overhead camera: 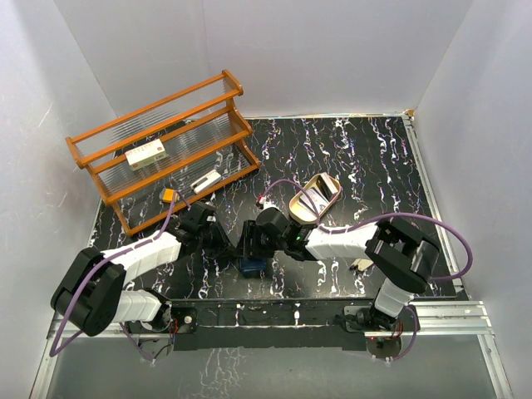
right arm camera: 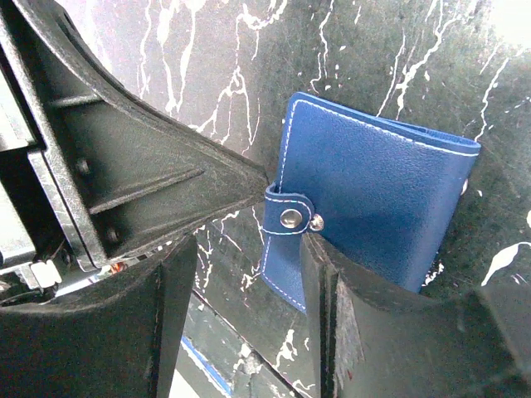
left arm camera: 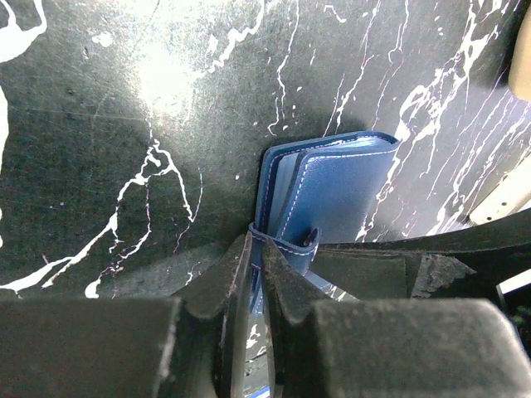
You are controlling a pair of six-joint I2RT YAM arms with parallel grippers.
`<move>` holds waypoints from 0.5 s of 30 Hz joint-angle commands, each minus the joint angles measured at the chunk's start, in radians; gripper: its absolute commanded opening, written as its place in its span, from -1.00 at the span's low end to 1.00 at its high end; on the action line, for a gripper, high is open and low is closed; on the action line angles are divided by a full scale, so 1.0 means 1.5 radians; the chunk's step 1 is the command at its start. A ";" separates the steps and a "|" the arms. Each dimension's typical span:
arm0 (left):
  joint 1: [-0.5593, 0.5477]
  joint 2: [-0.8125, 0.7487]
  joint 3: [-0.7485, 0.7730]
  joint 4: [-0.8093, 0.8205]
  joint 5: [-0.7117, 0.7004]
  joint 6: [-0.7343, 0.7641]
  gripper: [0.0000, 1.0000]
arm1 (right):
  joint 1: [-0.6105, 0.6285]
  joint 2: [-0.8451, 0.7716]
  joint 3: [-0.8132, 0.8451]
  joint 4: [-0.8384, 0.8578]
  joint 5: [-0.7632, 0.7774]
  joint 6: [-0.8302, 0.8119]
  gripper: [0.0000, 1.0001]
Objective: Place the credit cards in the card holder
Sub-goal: Close the card holder at the center of the board.
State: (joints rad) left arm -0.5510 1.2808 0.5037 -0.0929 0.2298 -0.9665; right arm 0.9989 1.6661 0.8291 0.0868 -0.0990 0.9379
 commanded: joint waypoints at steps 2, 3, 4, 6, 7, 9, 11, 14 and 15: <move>-0.003 -0.016 -0.015 0.020 0.041 -0.015 -0.80 | -0.009 -0.018 -0.018 0.085 0.011 0.043 0.05; -0.003 -0.016 -0.017 0.023 0.043 -0.017 -0.80 | -0.010 -0.019 -0.019 0.094 0.010 0.044 0.05; -0.003 -0.016 -0.018 0.026 0.046 -0.019 -0.80 | -0.011 -0.019 -0.020 0.107 0.005 0.048 0.06; -0.003 -0.017 -0.021 0.030 0.050 -0.021 -0.79 | -0.012 -0.019 -0.023 0.123 -0.007 0.055 0.06; -0.003 -0.018 -0.021 0.031 0.050 -0.022 -0.79 | -0.012 -0.018 -0.023 0.131 -0.012 0.056 0.06; -0.003 -0.021 -0.023 0.033 0.051 -0.024 -0.78 | -0.014 -0.018 -0.024 0.140 -0.018 0.059 0.06; -0.003 -0.025 -0.025 0.033 0.051 -0.025 -0.78 | -0.014 -0.021 -0.026 0.149 -0.021 0.063 0.06; -0.003 -0.030 -0.027 0.029 0.049 -0.025 -0.78 | -0.014 -0.030 -0.030 0.153 -0.011 0.065 0.06; -0.004 -0.030 -0.027 0.028 0.049 -0.025 -0.78 | -0.014 -0.035 -0.032 0.154 -0.006 0.064 0.06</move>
State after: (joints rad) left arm -0.5453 1.2678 0.4736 -0.0406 0.2344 -0.9970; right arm 0.9859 1.6592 0.7868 0.1787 -0.1432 1.0054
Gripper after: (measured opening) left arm 0.109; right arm 0.527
